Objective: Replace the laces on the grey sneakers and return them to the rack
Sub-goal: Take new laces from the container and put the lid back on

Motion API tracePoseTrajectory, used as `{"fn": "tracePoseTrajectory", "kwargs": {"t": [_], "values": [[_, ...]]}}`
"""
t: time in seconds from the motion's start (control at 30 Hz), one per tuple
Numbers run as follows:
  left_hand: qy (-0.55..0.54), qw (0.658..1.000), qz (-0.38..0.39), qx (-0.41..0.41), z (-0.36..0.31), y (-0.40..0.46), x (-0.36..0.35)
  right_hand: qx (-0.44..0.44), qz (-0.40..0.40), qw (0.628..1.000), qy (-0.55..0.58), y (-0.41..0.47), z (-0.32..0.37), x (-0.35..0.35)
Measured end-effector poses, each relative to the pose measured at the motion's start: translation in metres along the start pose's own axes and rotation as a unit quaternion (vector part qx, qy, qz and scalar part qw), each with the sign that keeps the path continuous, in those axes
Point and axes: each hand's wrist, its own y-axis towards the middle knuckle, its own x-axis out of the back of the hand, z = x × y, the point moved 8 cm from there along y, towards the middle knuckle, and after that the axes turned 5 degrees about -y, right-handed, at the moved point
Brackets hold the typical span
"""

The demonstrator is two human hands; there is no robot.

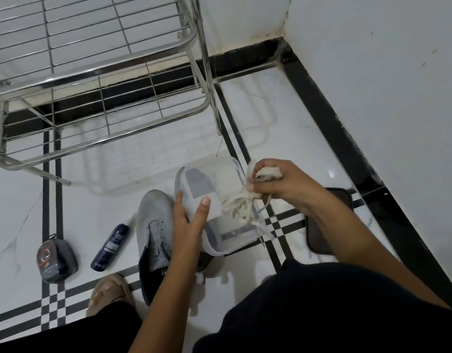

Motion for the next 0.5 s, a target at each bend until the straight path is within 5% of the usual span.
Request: {"fn": "tracePoseTrajectory", "kwargs": {"t": [0.2, 0.37, 0.5], "values": [[-0.027, 0.996, -0.080, -0.043, -0.020, 0.001, 0.034, -0.139, 0.068, 0.980, -0.129, 0.014, -0.068, 0.014], [-0.028, 0.991, -0.122, -0.048, -0.024, -0.001, 0.049, -0.203, -0.018, 0.942, -0.266, 0.028, -0.143, 0.004], [-0.038, 0.992, -0.117, -0.038, -0.025, 0.000, 0.045, -0.198, 0.040, 0.966, -0.162, 0.023, -0.160, -0.023]]}}
